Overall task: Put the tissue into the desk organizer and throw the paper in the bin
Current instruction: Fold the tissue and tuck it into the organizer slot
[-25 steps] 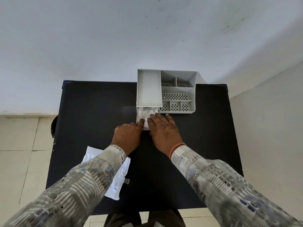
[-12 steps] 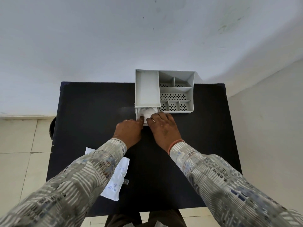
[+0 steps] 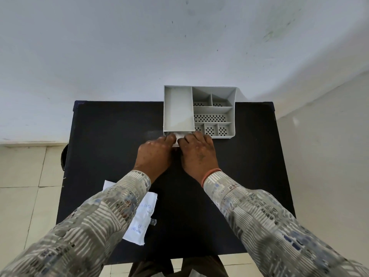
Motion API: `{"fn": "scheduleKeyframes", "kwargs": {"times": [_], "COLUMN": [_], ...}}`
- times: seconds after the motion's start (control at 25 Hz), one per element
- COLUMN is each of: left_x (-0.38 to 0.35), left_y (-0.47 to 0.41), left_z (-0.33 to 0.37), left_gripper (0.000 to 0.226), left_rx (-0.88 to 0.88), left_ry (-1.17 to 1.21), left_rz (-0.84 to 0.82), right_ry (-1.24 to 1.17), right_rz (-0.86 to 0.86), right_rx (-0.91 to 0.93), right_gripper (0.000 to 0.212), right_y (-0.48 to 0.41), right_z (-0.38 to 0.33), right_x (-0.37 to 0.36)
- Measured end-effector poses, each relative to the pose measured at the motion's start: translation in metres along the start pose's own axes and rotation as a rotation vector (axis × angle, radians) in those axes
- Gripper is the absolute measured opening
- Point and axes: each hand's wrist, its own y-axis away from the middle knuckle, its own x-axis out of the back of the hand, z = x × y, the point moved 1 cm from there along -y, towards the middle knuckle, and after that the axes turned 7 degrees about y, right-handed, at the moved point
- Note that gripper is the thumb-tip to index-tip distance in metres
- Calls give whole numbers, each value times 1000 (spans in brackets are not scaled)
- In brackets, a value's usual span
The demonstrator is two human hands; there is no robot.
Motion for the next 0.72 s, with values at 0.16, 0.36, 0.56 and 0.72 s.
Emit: {"fn": "scheduleKeyframes", "kwargs": {"times": [0.16,0.36,0.56,0.72], "left_x": [6,13,13,8], "left_y": [-5,-20,-22,-4], "left_z": [8,12,9,-1], "left_gripper": [22,37,39,49], "left_rx": [17,61,56,90], "left_ry": [-18,19,71,214], "left_rz": [-89,-83,-76,-106], "right_ry": [5,-1,-17,-160], "right_rz": [-186,-183,-165,-128], "right_rx": [2,-5,8,-65], "right_gripper": [32,43,49,52], "right_y": [-1,-18,-22,2], "right_z": [0,6,7,-4], "right_x": [0,5,2,-13]}}
